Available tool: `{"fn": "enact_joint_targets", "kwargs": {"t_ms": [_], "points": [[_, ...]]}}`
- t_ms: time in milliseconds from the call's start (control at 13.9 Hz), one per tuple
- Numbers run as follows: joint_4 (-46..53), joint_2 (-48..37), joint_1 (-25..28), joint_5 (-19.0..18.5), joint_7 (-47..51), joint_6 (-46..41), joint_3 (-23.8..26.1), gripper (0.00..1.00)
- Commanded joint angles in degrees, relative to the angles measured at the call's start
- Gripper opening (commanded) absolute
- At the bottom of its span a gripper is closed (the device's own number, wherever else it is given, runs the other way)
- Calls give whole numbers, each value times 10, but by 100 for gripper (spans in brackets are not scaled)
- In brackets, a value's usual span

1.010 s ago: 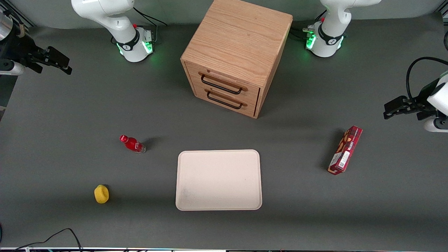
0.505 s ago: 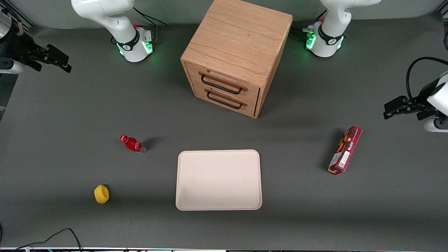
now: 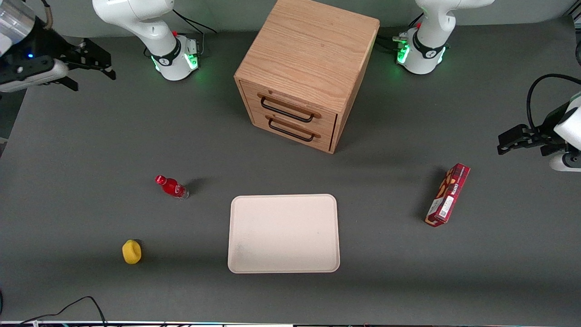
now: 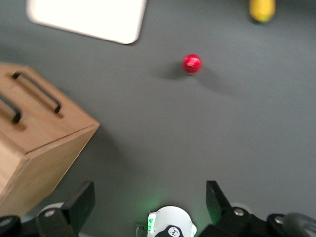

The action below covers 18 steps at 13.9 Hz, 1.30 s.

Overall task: Open upper drawer
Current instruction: 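Move the open right gripper to the upper drawer's black handle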

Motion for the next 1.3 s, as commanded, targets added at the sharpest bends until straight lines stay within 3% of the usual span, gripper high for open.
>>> {"fn": "enact_joint_targets", "kwargs": {"t_ms": [0, 216, 289, 505, 1227], "points": [[35, 50, 1, 60, -82, -13, 28, 100], [50, 129, 1, 168, -159, -6, 73, 100], [63, 162, 1, 187, -176, -5, 97, 100], [67, 224, 2, 180, -176, 71, 182, 100], [62, 359, 39, 173, -133, 235, 246, 100]]}}
